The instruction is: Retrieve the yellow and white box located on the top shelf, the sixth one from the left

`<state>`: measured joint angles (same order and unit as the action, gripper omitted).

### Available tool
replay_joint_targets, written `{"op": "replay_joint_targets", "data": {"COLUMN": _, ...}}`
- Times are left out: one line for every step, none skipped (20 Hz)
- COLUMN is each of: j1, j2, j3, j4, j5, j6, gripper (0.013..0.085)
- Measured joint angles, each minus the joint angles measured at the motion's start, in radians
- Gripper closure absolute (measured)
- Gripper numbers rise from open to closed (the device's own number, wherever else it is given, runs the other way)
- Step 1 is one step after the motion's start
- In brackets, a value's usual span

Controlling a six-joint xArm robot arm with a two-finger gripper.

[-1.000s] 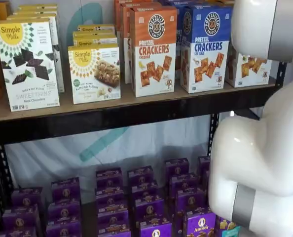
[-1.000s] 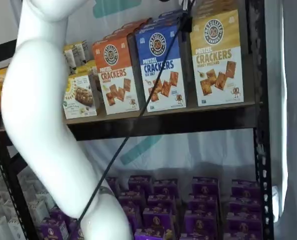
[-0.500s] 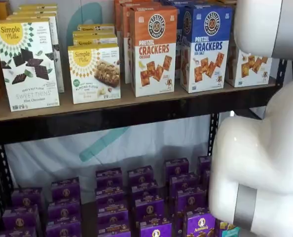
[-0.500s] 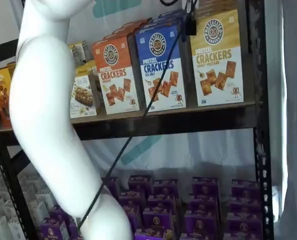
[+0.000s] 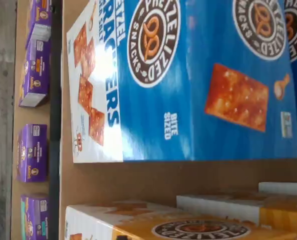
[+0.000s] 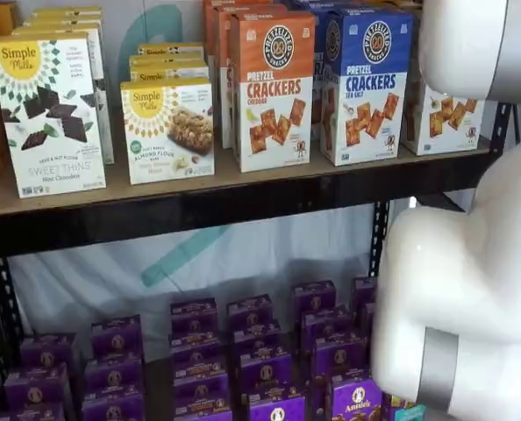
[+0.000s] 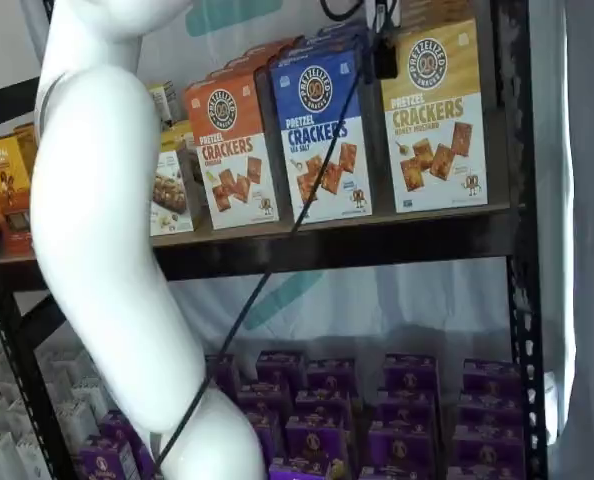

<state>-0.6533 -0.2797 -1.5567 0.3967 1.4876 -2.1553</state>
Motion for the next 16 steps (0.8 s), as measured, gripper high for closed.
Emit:
{"op": "replay_joint_targets", "data": {"j1": 0.000, "j2": 0.001, "j3": 0.004, "j4": 0.000, "j5": -0.004, "j6": -0.001, "gripper": 0.0130}}
{"op": "replay_joint_targets", "data": {"j1": 0.000, "j2": 0.002, "j3": 0.006, "j4": -0.001, "j5": -0.006, "j6": -0.002, "gripper": 0.0130}}
{"op": "replay_joint_targets", "data": {"j1": 0.000, "j2": 0.004, "j3": 0.007, "j4": 0.000, "j5": -0.008, "j6": -0.004, "gripper": 0.0130}}
{"op": "replay_joint_targets", "data": {"j1": -0.003, "j2": 0.006, "j3": 0.006, "j4": 0.005, "j5": -0.007, "j6": -0.005, "gripper": 0.0130}}
{"op": "replay_joint_targets", "data": {"j1": -0.006, "j2": 0.010, "j3": 0.003, "j4": 0.009, "j5": -0.004, "j6": -0.006, "gripper": 0.0130}}
{"op": "replay_joint_targets", "data": {"j1": -0.007, "j2": 0.014, "j3": -0.001, "j4": 0.004, "j5": -0.003, "j6": -0.008, "gripper": 0.0130}}
{"op": "replay_joint_targets", "data": {"j1": -0.007, "j2": 0.019, "j3": -0.008, "j4": -0.003, "j5": 0.004, "j6": -0.008, "gripper": 0.0130}}
{"op": "replay_joint_targets", "data": {"j1": -0.006, "j2": 0.027, "j3": -0.020, "j4": -0.013, "j5": 0.016, "j6": -0.007, "gripper": 0.0130}}
{"op": "replay_joint_targets", "data": {"j1": -0.004, "j2": 0.038, "j3": -0.039, "j4": -0.030, "j5": 0.037, "j6": -0.005, "gripper": 0.0130}}
{"op": "replay_joint_targets", "data": {"j1": -0.002, "j2": 0.047, "j3": -0.053, "j4": -0.044, "j5": 0.053, "j6": -0.003, "gripper": 0.0130}}
{"op": "replay_joint_targets", "data": {"j1": 0.001, "j2": 0.058, "j3": -0.072, "j4": -0.064, "j5": 0.076, "j6": 0.001, "gripper": 0.0130}}
{"op": "replay_joint_targets", "data": {"j1": 0.003, "j2": 0.065, "j3": -0.084, "j4": -0.075, "j5": 0.090, "j6": 0.003, "gripper": 0.0130}}
{"op": "replay_joint_targets", "data": {"j1": 0.005, "j2": 0.073, "j3": -0.098, "j4": -0.085, "j5": 0.107, "j6": 0.005, "gripper": 0.0130}}
{"op": "replay_joint_targets", "data": {"j1": 0.006, "j2": 0.079, "j3": -0.109, "j4": -0.093, "j5": 0.120, "j6": 0.007, "gripper": 0.0130}}
{"op": "replay_joint_targets", "data": {"j1": 0.008, "j2": 0.084, "j3": -0.118, "j4": -0.100, "j5": 0.129, "j6": 0.008, "gripper": 0.0130}}
{"op": "replay_joint_targets", "data": {"j1": 0.010, "j2": 0.090, "j3": -0.130, "j4": -0.109, "j5": 0.140, "j6": 0.010, "gripper": 0.0130}}
